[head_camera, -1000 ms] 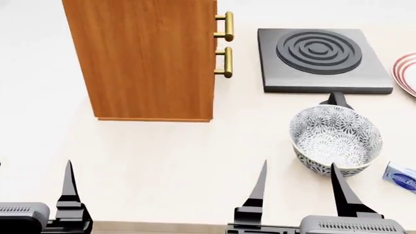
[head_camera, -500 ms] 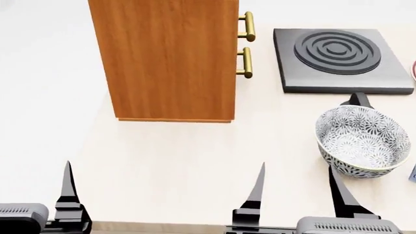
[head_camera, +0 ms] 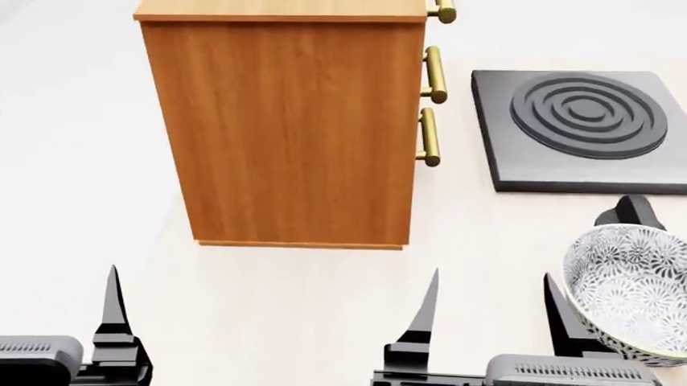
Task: Put the bowl on the top of the cabinet.
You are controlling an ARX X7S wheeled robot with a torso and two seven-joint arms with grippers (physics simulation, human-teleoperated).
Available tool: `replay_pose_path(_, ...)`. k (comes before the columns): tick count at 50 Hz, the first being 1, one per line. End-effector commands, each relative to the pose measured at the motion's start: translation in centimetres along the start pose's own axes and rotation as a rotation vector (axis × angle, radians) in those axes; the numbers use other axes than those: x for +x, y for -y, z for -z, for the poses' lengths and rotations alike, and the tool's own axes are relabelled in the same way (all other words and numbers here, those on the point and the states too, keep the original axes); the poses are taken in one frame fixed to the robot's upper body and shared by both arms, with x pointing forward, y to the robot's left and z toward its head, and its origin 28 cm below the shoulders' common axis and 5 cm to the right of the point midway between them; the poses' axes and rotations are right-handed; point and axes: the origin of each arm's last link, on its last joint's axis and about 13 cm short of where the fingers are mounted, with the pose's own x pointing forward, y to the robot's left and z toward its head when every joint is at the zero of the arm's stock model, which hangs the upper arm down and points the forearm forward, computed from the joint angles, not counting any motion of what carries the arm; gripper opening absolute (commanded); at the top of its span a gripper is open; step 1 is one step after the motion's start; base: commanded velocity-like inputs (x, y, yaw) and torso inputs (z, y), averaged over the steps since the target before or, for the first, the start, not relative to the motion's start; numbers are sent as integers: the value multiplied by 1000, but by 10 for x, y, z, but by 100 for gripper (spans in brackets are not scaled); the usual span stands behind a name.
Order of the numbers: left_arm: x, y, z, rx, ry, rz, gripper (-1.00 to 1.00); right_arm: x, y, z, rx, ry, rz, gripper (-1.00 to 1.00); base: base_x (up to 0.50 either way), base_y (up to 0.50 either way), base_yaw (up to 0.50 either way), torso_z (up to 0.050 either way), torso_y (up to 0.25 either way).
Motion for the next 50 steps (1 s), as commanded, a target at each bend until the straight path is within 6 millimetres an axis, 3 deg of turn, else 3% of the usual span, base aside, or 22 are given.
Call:
replay_pose_path(1,0,0,0,6,3,0,100,1,0,1,-2,-14,1,100,484,-39,0,0,0)
replay_pose_path(16,0,1,0,11,5,1,100,0,0,1,-13,0,6,100,483,-60,0,0,0)
replay_pose_path(31,-1,0,0,4,6,-3,100,0,-1,1,-30,2,12,100,23,-1,0,0,0)
replay_pose_path(41,0,0,0,4,7,-2,100,0,-1,1,-25,3,8,100,436,84,0,0,2)
replay_pose_path(50,-1,0,-1,5,9,-2,100,0,-1,2,-31,11,12,100,42,9,0,0,0)
